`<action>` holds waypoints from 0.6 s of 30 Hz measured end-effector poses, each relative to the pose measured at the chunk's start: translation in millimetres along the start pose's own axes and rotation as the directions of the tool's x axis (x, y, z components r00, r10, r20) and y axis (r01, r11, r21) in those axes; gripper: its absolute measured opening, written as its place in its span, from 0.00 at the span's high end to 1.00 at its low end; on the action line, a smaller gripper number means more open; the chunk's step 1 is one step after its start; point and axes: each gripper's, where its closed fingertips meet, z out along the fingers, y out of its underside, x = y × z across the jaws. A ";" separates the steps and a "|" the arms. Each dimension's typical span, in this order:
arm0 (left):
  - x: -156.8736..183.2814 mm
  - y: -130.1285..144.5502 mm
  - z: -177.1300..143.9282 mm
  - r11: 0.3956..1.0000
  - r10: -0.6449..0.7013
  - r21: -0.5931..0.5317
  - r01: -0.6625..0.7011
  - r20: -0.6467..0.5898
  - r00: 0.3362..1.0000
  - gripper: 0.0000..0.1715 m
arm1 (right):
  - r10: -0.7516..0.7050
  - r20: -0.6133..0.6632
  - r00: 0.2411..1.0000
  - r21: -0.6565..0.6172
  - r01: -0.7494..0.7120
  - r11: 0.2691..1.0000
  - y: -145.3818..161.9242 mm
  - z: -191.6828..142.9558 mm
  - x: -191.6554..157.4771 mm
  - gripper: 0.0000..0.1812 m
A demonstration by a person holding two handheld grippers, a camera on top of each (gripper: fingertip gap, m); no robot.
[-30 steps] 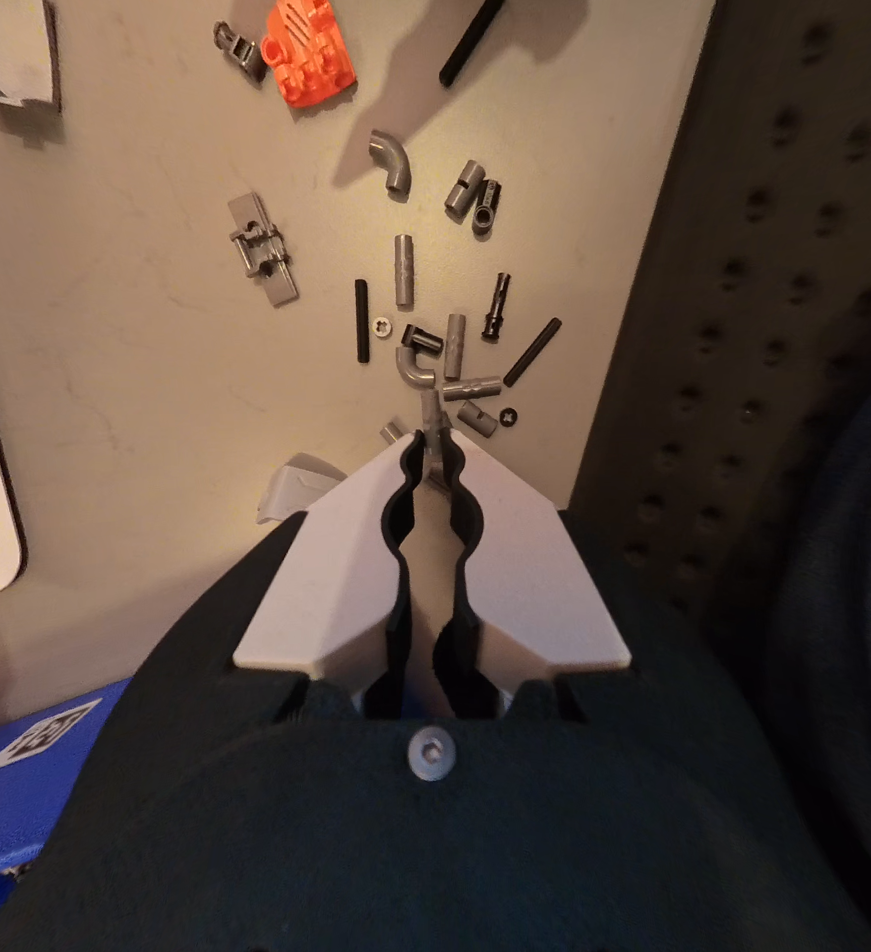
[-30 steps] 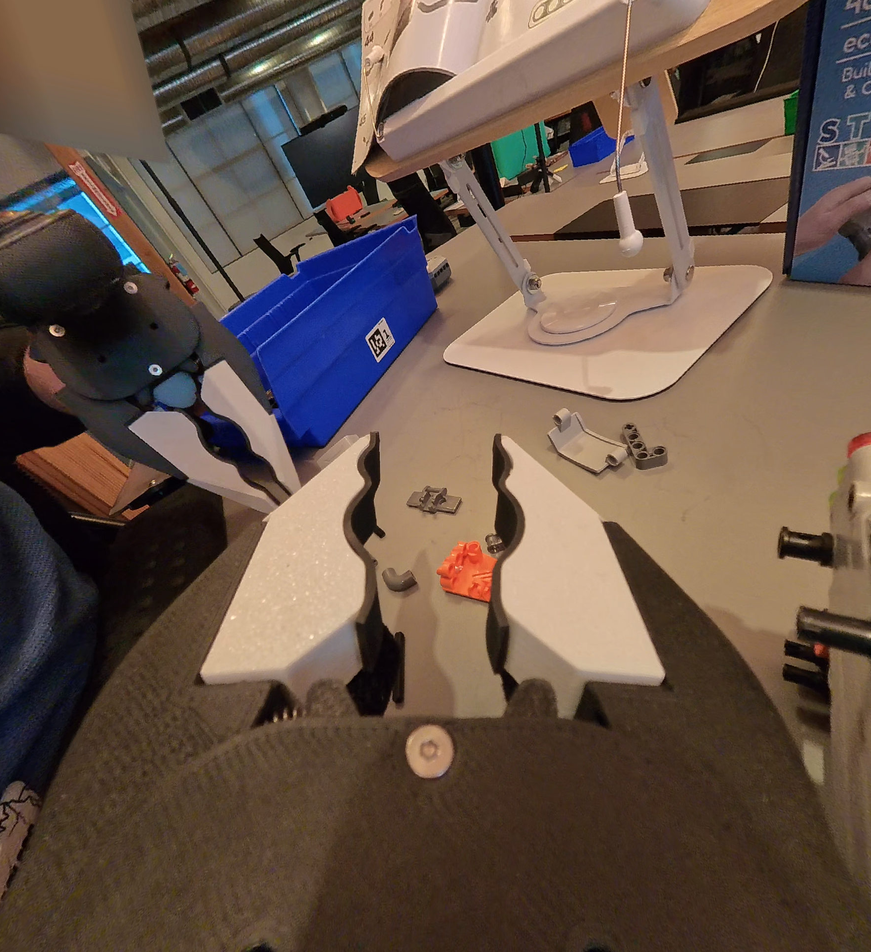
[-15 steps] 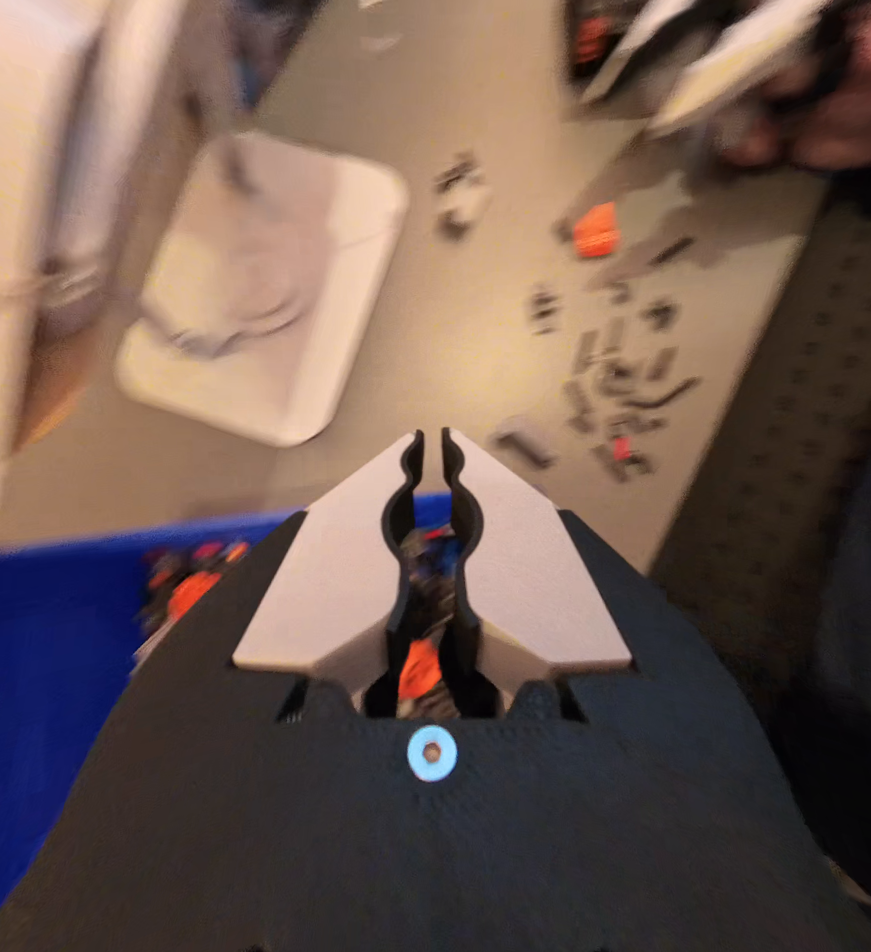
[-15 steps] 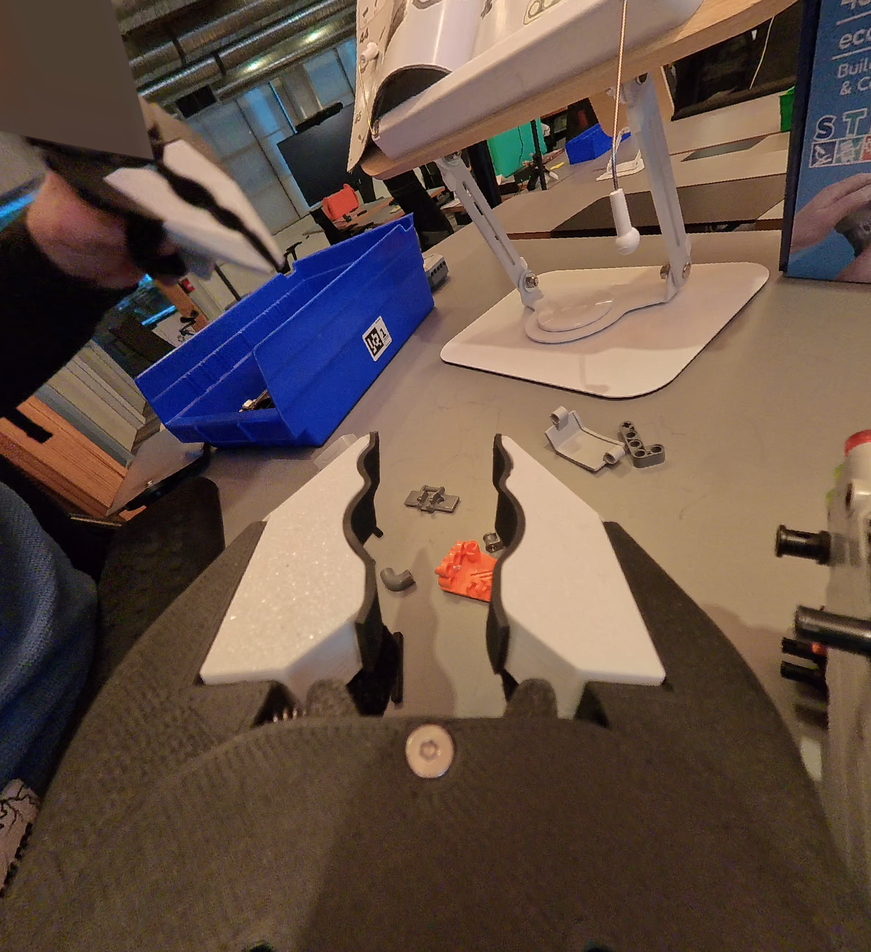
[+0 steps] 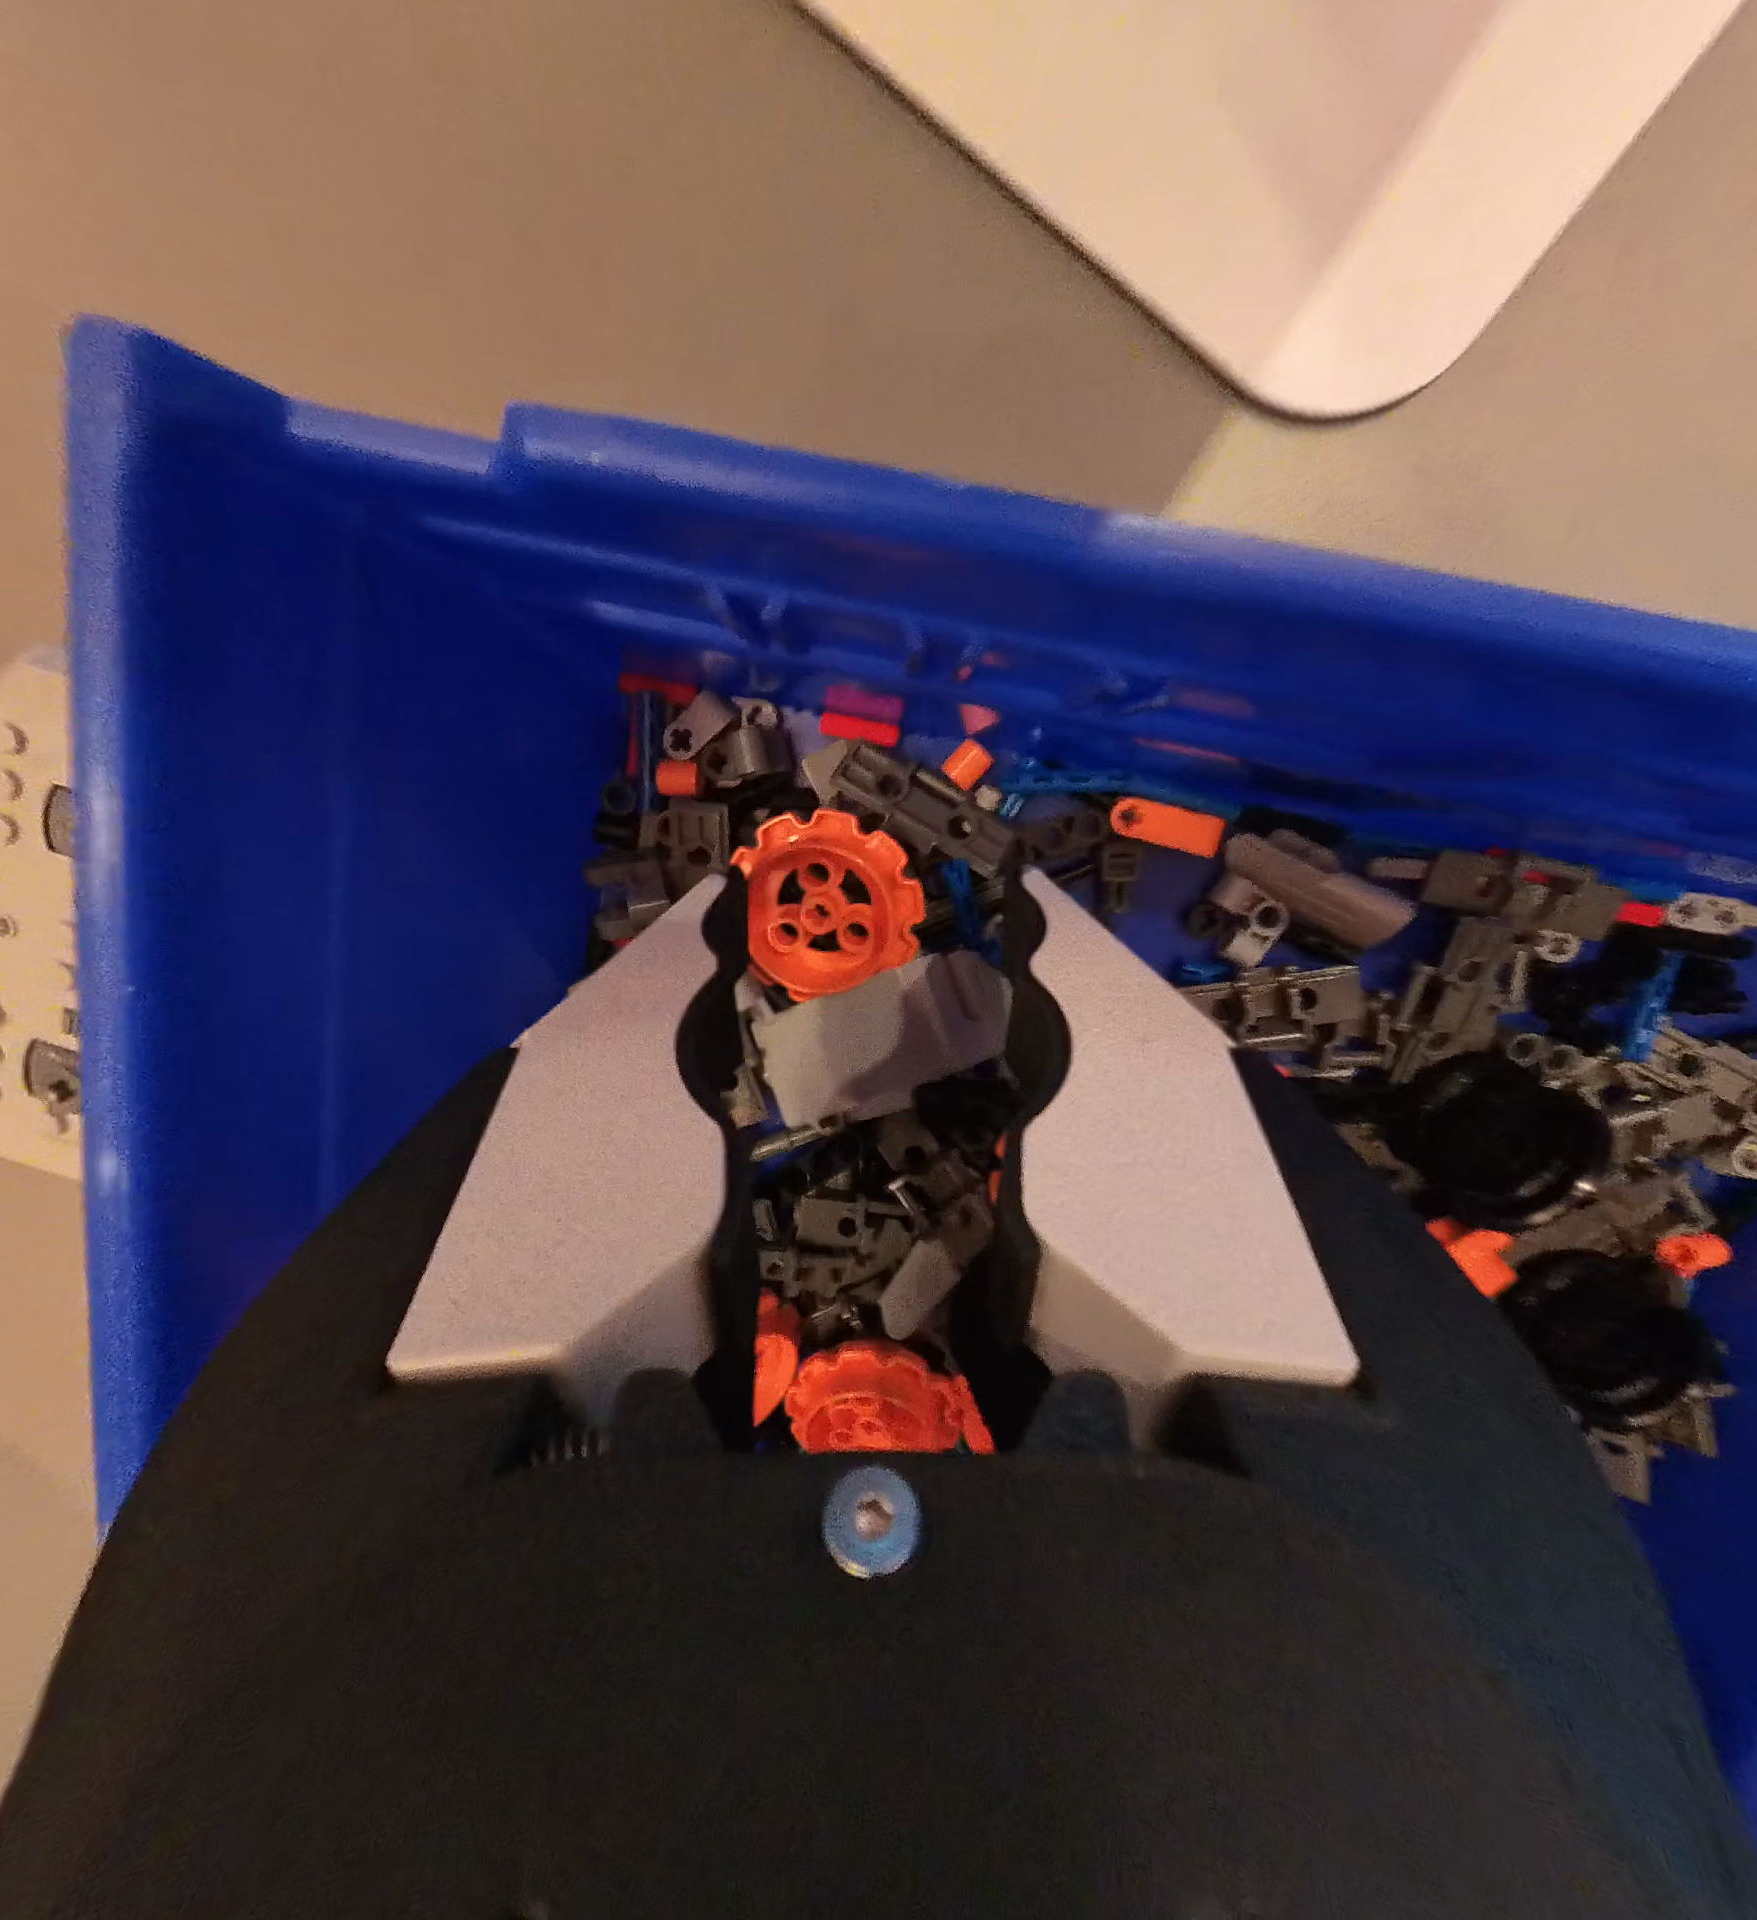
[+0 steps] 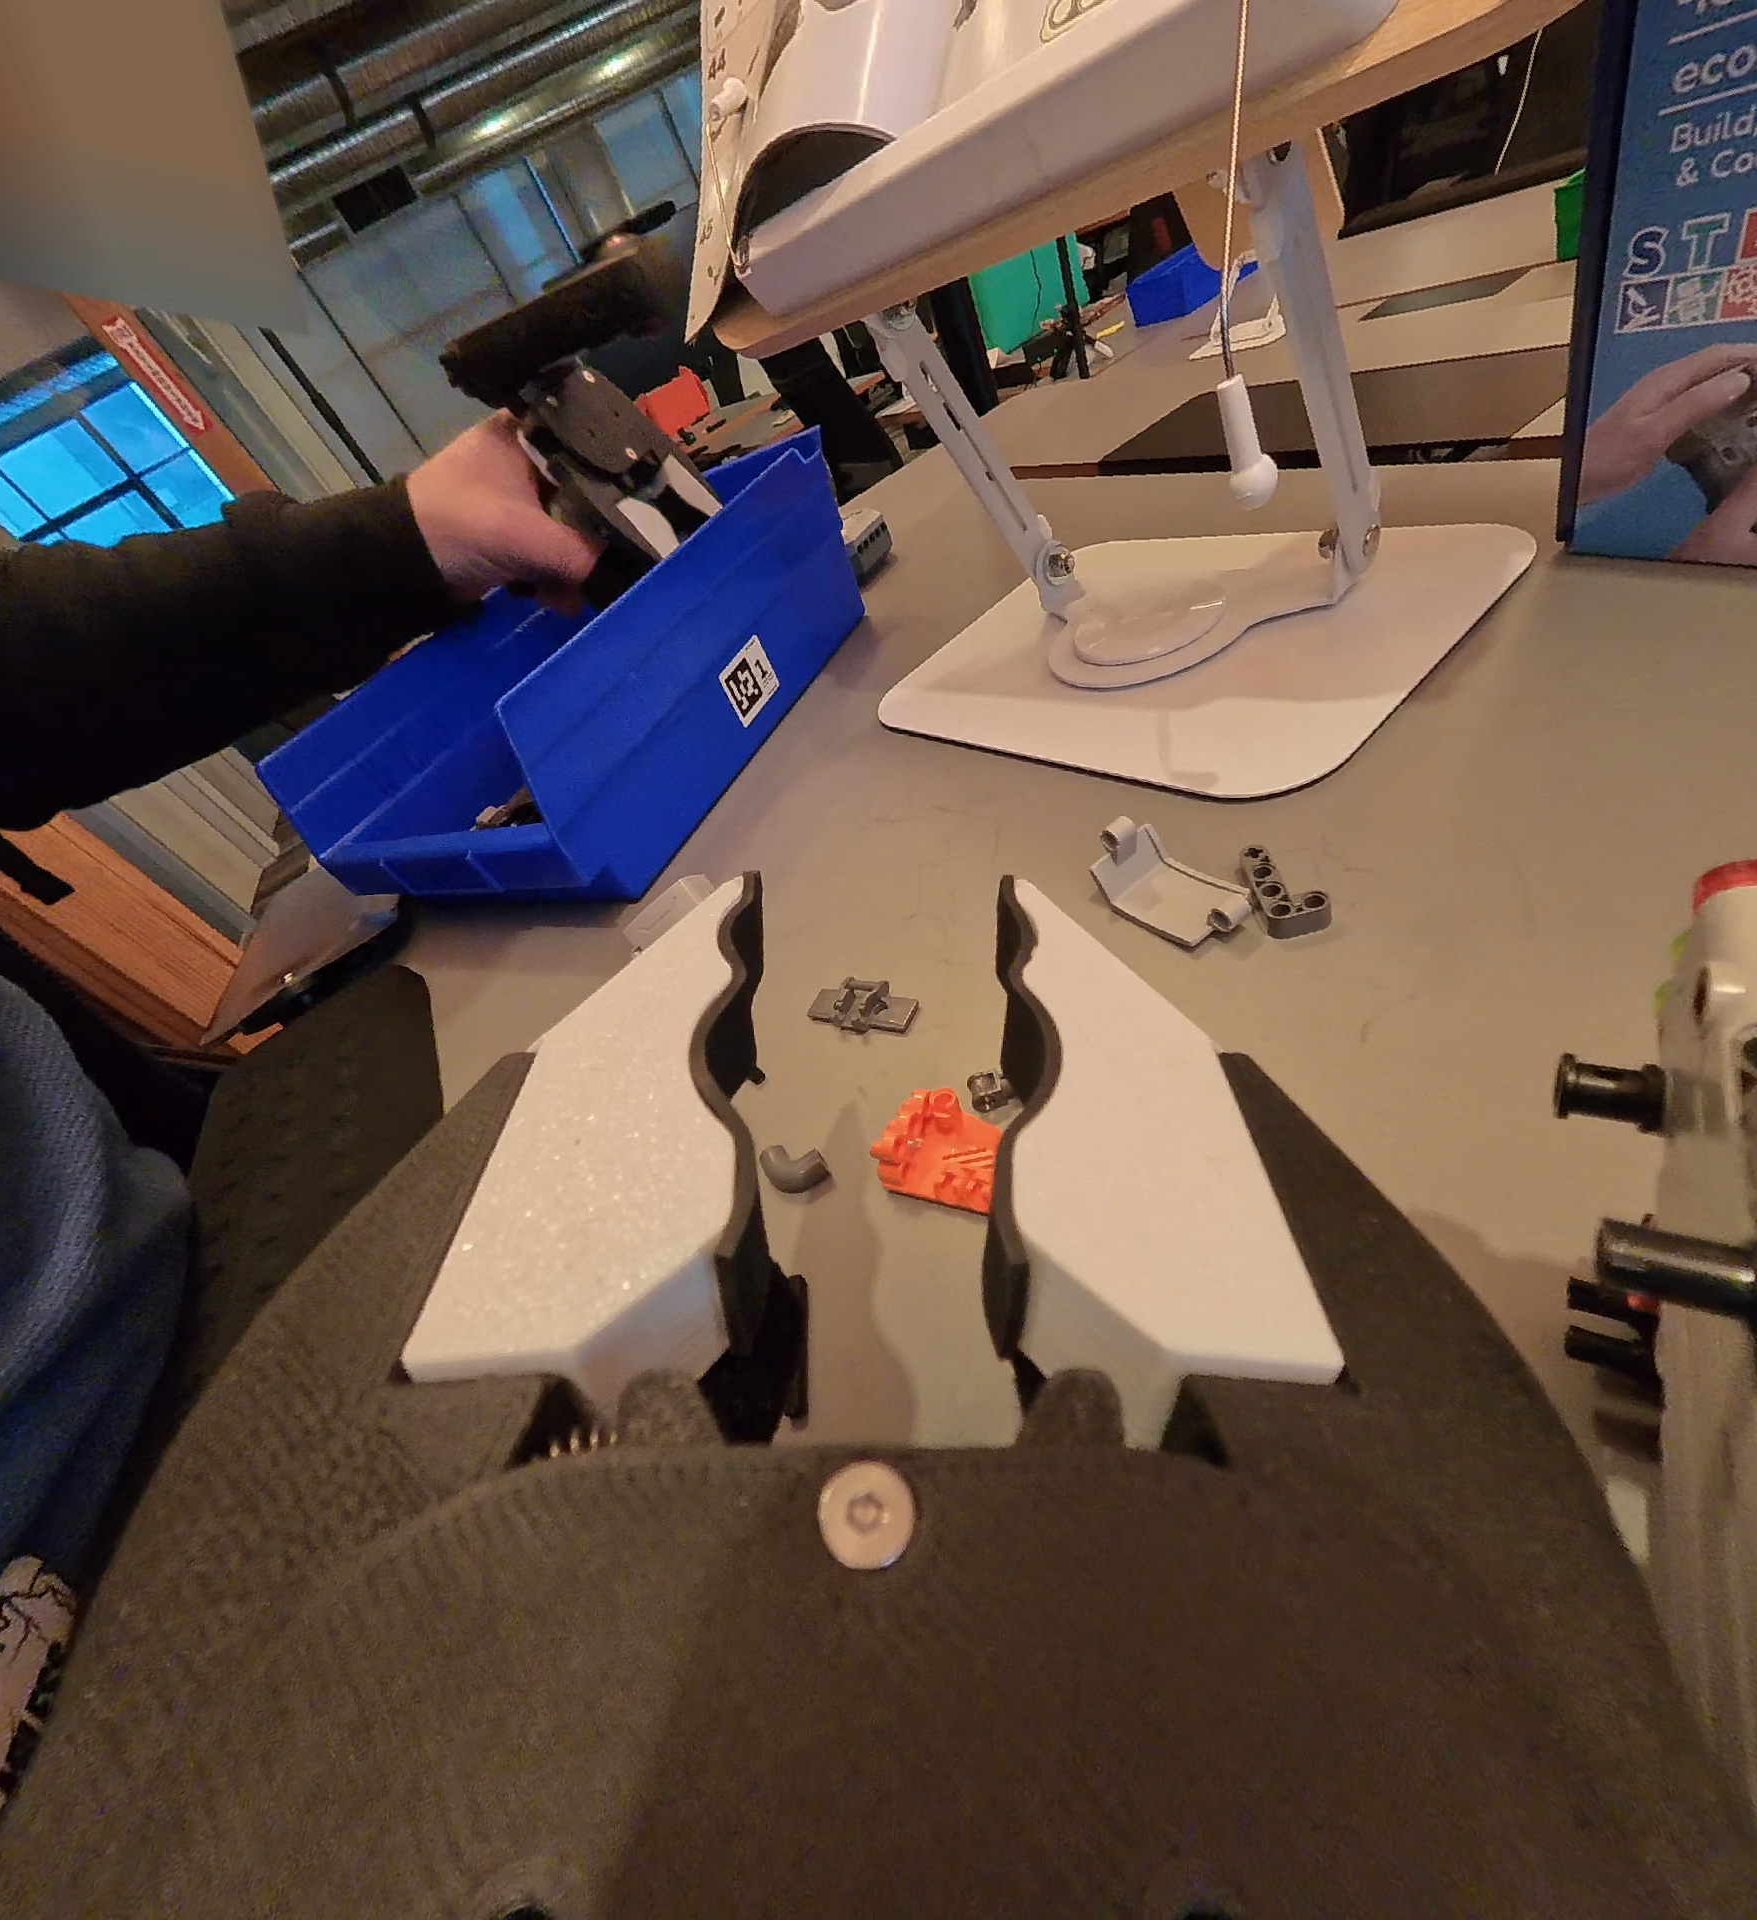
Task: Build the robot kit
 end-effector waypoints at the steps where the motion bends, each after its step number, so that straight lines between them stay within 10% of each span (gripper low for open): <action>1: -2.5 0.4 3.2 1.000 0.002 -0.010 -0.002 0.013 1.000 0.72 | 0.000 -0.001 1.000 0.000 0.000 1.000 0.1 0.0 0.2 0.77; 8: -4.5 10.1 5.4 0.999 -0.009 -0.052 0.011 0.039 0.999 0.92 | 0.002 -0.006 1.000 0.000 -0.002 1.000 0.1 0.0 1.2 0.77; 18: 49.7 31.4 -5.9 0.997 0.018 -0.068 -0.031 -0.178 0.984 0.92 | 0.009 -0.003 1.000 -0.005 -0.009 1.000 0.6 0.4 1.5 0.77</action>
